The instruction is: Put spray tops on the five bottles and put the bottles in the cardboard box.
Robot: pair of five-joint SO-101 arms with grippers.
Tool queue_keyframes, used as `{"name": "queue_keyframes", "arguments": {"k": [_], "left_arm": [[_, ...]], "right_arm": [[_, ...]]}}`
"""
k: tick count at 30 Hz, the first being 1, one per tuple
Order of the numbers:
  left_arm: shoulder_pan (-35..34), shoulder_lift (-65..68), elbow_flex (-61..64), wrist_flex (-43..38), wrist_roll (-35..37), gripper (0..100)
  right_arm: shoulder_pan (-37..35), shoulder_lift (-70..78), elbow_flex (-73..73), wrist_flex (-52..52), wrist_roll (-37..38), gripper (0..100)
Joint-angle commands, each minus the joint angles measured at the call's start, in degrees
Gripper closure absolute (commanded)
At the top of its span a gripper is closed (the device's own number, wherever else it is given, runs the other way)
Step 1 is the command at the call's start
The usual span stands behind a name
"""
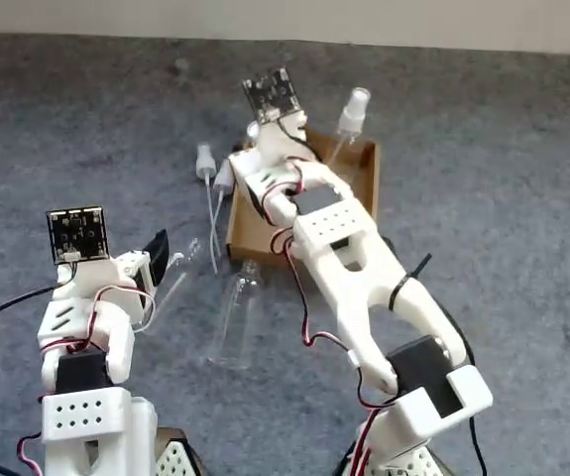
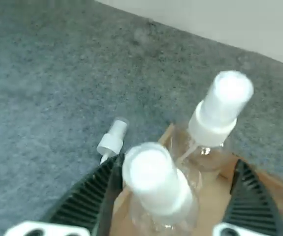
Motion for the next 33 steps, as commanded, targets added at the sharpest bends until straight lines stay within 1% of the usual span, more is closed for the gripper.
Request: {"name": "queue_keyframes", "arguments": {"k": [1,7,11,15,20,22,25,28,31,33], "left_arm": [[-0.57,-0.66,-0.22,-1.41,-0.44,75],[-0.57,-0.66,-0.22,-1.41,-0.44,75],[-0.57,-0.66,-0.22,-1.41,-0.44,75],[-0.57,-0.66,-0.22,-1.41,-0.44,75],[-0.57,-0.66,-0.22,-1.41,-0.44,75],[-0.66,-0.66,-0.22,-1.41,-0.44,75],[-0.66,-0.66,-0.22,-1.41,-0.44,75],[-0.66,-0.66,-0.22,-1.41,-0.44,75],[-0.66,-0.66,-0.22,-1.41,-0.44,75],[-0.66,-0.66,-0.22,-1.41,-0.44,75]], "right_arm": [[-0.48,-0.92,-8.57,6.37,0.53,71.6],[-0.75,-0.92,-20.97,20.62,0.53,71.6],[-0.75,-1.01,-30.02,31.96,0.18,71.6],[-2.24,-1.01,-38.37,45.41,-5.45,71.7],[-6.46,-0.92,-46.37,63.16,-9.85,71.7],[-7.96,-0.92,-48.13,68.18,-12.48,71.7],[-9.8,-0.66,-48.4,72.4,-16.09,71.7],[-12.44,-0.57,-45.14,74.95,-18.29,71.7],[-15.08,-0.92,-40.48,76.0,-25.41,71.7],[-17.01,-0.75,-36.44,74.68,-28.84,71.7]]}}
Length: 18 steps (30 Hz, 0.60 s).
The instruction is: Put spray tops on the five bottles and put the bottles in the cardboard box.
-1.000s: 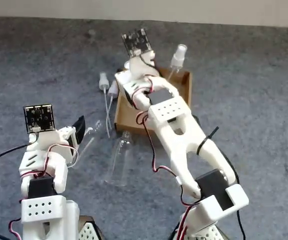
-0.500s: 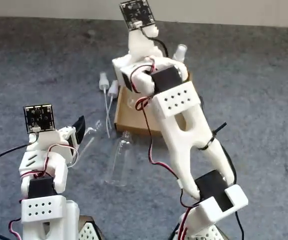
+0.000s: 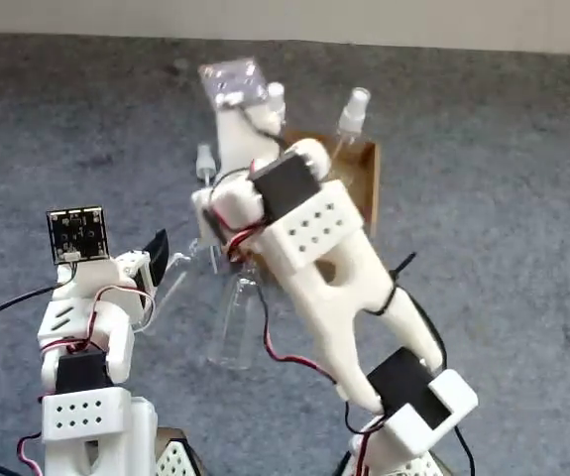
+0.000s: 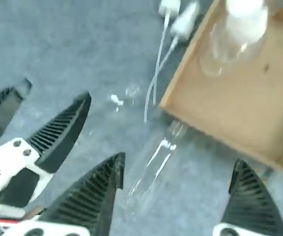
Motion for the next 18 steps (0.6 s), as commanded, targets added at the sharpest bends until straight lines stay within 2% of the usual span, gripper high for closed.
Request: {"name": "queue_keyframes", "arguments": {"k": [1,6,11,18], "left_arm": [[-0.66,-0.66,-0.22,-1.41,-0.44,75],[-0.84,-0.66,-0.22,-1.41,-0.44,75],[-0.92,-0.66,0.4,-3.08,-0.44,75],[-0.92,-0.66,1.19,-4.66,-0.44,75]], "right_arm": [[-3.56,-0.75,5.41,-2.07,-5.1,71.7],[-5.93,-0.92,16.31,-9.45,-5.1,72.2],[-6.55,-4.79,25.01,-15.25,-5.19,78.3],[-7.34,-8.92,36.88,-24.31,-5.54,78.5]]}}
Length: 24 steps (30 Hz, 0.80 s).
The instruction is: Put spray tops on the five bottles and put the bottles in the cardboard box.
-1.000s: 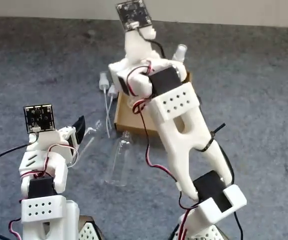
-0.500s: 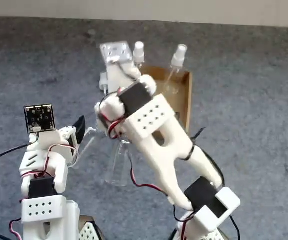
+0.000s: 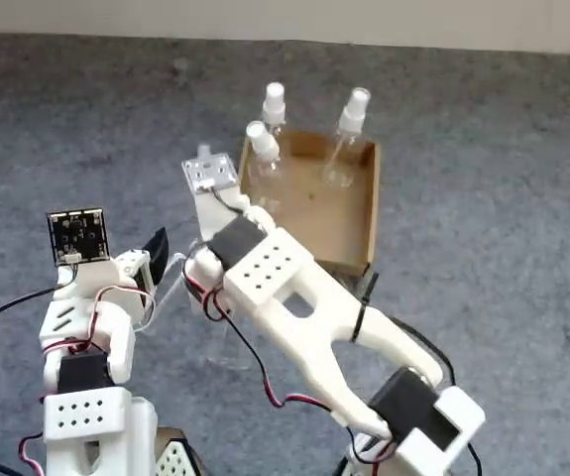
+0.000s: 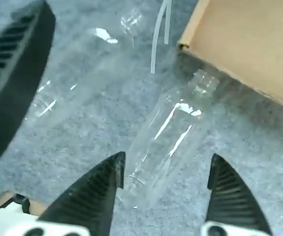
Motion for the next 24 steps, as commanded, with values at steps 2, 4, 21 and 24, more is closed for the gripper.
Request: {"name": "queue_keyframes", "arguments": {"k": [2,4,21,24], "left_arm": [[-0.92,-0.66,-0.31,-1.41,-0.44,75],[-0.92,-0.66,-0.31,-1.41,-0.44,75],[-0.84,-0.66,-0.31,-1.41,-0.44,75],[-0.84,-0.66,-0.31,-1.41,-0.44,75]], "right_arm": [[-0.31,-3.56,3.65,-5.41,-1.05,78.5],[-0.48,-3.56,5.23,-7.34,-1.05,78.2],[-0.31,4.97,6.81,-12.09,-4.4,66.0],[-0.31,6.37,6.9,-12.09,-4.48,67.4]]}}
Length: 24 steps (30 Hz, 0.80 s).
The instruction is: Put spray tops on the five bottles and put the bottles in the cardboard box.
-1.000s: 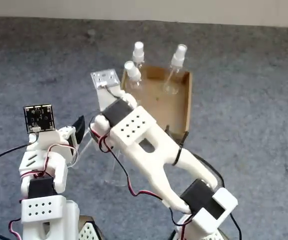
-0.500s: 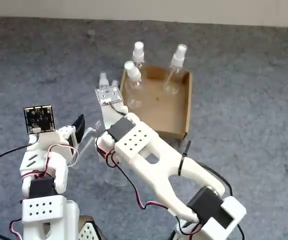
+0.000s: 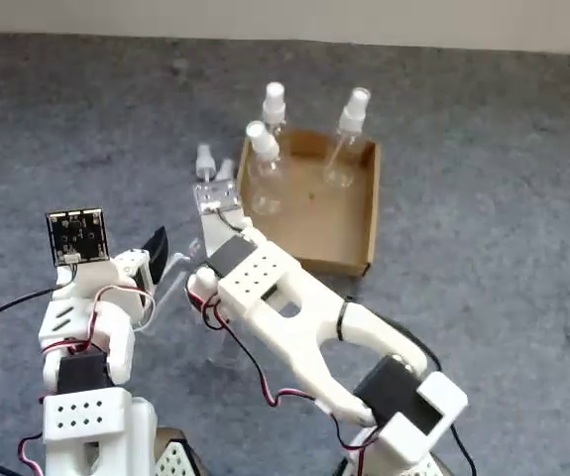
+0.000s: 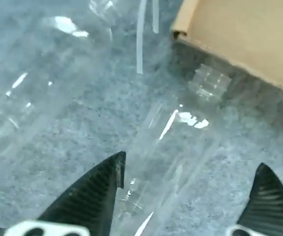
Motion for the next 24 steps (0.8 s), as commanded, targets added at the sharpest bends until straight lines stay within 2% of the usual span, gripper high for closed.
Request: {"name": "queue_keyframes", "arguments": {"k": [1,6,13,19,24], "left_arm": [[-0.84,-0.66,-0.4,-1.14,-0.44,75],[-0.84,-0.66,-0.4,-1.14,-0.44,75],[-0.75,-0.66,-0.4,-1.14,-0.44,75],[-0.66,-0.66,-0.31,-1.14,-0.44,75],[-0.66,-0.66,-0.31,-1.14,-0.44,75]], "right_arm": [[-0.22,-0.31,-0.84,-0.92,-0.79,69.5],[-0.48,0.13,-0.4,-2.59,-4.4,81.2],[-0.13,0.04,2.24,-2.95,-4.04,94.2],[-0.13,0.13,2.42,-1.8,0.09,93.0],[-0.4,0.13,2.42,0.31,-0.18,78.5]]}}
